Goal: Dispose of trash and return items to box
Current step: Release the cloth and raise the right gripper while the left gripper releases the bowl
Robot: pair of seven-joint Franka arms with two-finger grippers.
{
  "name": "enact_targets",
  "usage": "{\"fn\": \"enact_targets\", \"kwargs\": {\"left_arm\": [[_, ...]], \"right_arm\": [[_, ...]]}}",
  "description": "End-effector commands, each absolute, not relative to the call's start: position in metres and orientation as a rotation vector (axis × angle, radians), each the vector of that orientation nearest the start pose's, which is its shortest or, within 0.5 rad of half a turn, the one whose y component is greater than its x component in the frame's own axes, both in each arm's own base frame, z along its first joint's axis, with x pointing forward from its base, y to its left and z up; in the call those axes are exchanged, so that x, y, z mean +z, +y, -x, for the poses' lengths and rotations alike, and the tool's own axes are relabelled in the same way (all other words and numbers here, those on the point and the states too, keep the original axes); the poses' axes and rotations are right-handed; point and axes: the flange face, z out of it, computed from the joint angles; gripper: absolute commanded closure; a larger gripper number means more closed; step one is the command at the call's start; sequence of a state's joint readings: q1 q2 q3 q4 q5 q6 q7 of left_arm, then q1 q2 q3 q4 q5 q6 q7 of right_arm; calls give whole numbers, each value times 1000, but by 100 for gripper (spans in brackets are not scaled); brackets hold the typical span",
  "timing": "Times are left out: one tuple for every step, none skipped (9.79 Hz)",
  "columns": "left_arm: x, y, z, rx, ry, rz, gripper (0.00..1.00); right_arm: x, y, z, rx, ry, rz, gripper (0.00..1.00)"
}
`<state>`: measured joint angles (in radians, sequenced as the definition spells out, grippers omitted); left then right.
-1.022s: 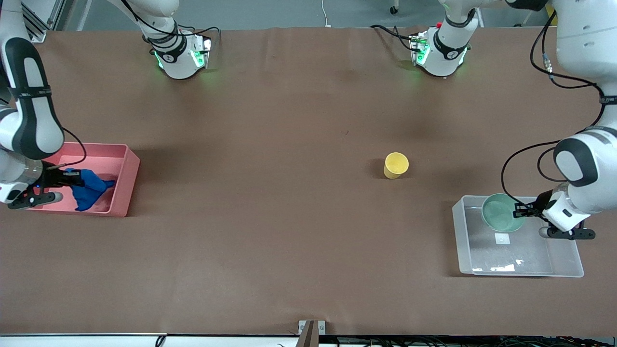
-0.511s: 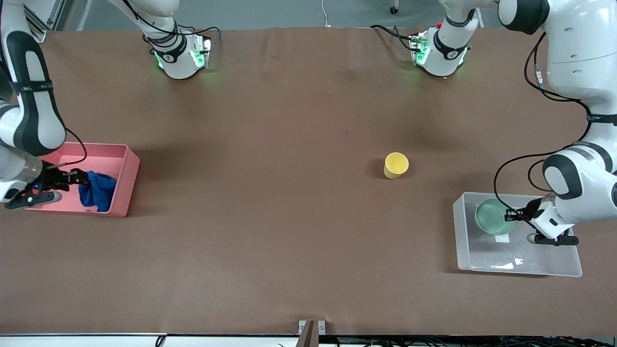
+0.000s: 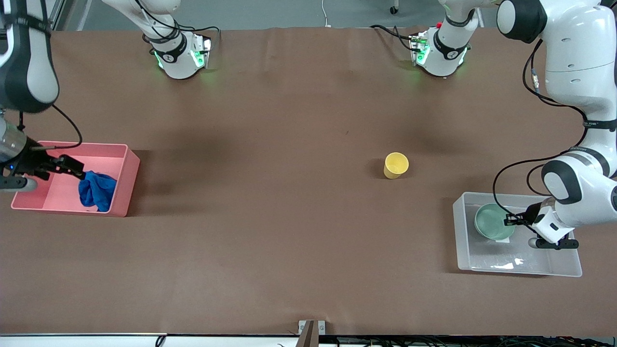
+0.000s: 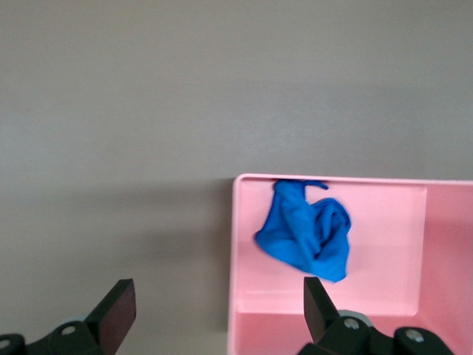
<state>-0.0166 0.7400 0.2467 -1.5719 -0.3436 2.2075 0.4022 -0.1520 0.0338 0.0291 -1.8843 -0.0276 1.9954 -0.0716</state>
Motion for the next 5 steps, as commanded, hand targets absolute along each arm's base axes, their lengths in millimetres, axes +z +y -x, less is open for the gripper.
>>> {"fn": "enact_targets", "kwargs": {"left_arm": [[194, 124, -686, 53, 0, 3266, 68], [197, 123, -688, 41, 7, 3262, 30], [212, 127, -691, 7, 10, 3260, 0], [253, 129, -696, -85, 19, 3255, 0], [286, 125, -696, -143, 35, 3257, 0]], "right_arm": [[539, -33, -553, -138, 183, 3156, 0], [570, -17, -553, -121, 222, 3153, 0], [604, -12, -549, -92, 241, 3153, 0], [631, -14, -543, -68, 246, 3154, 0], [655, -15, -538, -72, 234, 3155, 0]]}}
